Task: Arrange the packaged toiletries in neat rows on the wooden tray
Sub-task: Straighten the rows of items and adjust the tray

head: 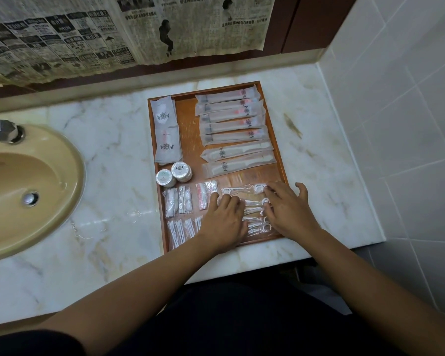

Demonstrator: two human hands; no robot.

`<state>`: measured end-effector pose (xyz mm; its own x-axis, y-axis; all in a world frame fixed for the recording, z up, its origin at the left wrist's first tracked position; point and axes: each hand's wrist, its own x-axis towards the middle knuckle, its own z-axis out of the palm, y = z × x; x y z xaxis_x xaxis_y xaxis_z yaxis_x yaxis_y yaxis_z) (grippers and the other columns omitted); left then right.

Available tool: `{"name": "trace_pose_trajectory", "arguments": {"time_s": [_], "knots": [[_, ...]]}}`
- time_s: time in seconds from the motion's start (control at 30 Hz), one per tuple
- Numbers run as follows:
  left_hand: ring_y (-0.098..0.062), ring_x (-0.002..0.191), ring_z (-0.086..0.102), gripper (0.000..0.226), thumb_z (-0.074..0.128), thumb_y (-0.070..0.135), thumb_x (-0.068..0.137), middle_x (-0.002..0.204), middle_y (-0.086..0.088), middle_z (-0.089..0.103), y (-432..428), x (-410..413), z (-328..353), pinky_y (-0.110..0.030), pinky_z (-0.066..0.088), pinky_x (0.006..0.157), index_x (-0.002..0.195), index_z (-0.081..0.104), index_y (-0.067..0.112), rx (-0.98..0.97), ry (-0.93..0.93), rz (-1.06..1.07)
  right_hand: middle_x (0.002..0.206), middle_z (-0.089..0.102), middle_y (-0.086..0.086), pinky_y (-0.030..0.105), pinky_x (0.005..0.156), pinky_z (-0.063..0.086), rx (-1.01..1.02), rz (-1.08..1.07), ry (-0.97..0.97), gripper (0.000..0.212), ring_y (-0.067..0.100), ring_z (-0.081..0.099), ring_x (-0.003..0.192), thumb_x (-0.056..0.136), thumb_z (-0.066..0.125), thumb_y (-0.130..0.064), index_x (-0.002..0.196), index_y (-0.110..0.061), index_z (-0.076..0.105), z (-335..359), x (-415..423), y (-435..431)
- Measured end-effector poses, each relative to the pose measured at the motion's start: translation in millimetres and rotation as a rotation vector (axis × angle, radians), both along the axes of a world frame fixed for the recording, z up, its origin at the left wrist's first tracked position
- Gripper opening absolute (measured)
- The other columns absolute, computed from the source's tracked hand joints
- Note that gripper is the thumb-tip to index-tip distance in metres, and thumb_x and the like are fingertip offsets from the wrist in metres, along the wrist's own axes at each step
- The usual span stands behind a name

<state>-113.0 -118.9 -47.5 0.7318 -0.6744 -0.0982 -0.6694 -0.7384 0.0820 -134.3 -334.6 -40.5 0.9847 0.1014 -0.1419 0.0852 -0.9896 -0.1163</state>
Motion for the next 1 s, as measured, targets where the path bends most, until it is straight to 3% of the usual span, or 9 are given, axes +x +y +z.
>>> {"name": "trace_pose_trajectory", "arguments": {"time_s": [0.4, 0.6, 0.67, 0.83, 1.0], "knots": [[-0.031, 0.119, 0.046, 0.062, 0.032, 0.05, 0.098, 0.128, -0.012, 0.053, 4.9, 11.7, 4.3, -0.057, 0.019, 0.112, 0.138, 0.051, 0.008, 0.056, 0.072, 0.101, 0.135, 0.059, 0.0, 0.054, 0.113, 0.022, 0.051, -0.03, -0.052, 0.039, 0.017, 0.053, 0.126, 0.094, 0.049, -0.038, 0.118, -0.017, 0.069, -2.3, 2.0, 1.2], [-0.032, 0.12, 0.051, 0.056, 0.037, 0.046, 0.098, 0.134, -0.011, 0.054, 14.9, 5.5, 11.7, -0.055, 0.022, 0.11, 0.139, 0.053, 0.01, -0.043, 0.027, 0.154, 0.14, 0.057, 0.002, 0.05, 0.112, 0.024, 0.143, 0.022, -0.118, 0.042, 0.022, 0.053, 0.13, 0.094, 0.046, -0.032, 0.13, -0.018, 0.063, 8.2, 9.6, 26.5], [-0.035, 0.131, 0.048, 0.06, 0.035, 0.045, 0.099, 0.146, -0.015, 0.05, 30.6, 1.7, 14.6, -0.057, 0.021, 0.114, 0.144, 0.05, 0.008, -0.053, 0.032, 0.239, 0.153, 0.047, 0.003, 0.054, 0.118, 0.021, 0.156, 0.105, -0.03, 0.052, 0.021, 0.04, 0.145, 0.098, 0.036, -0.038, 0.143, -0.018, 0.053, 11.3, 14.0, 48.8], [-0.037, 0.15, 0.029, 0.068, 0.031, 0.044, 0.1, 0.159, -0.021, 0.036, 82.6, -15.7, 14.4, -0.063, 0.012, 0.12, 0.152, 0.04, 0.003, -0.015, 0.044, 0.386, 0.171, 0.002, -0.002, 0.059, 0.122, -0.01, 0.161, 0.311, 0.217, 0.066, 0.015, -0.007, 0.157, 0.106, 0.018, -0.053, 0.162, -0.019, 0.016, 11.6, 13.1, 105.8], [-0.034, 0.155, 0.015, 0.07, 0.018, 0.047, 0.102, 0.165, -0.016, 0.025, 108.7, -25.0, 7.6, -0.066, -0.001, 0.121, 0.157, 0.032, 0.006, 0.118, 0.143, 0.416, 0.17, -0.014, -0.004, 0.059, 0.121, -0.014, 0.092, 0.311, 0.314, 0.073, 0.017, -0.02, 0.155, 0.104, 0.011, -0.059, 0.163, -0.018, 0.002, 4.8, 9.8, 131.4]]}}
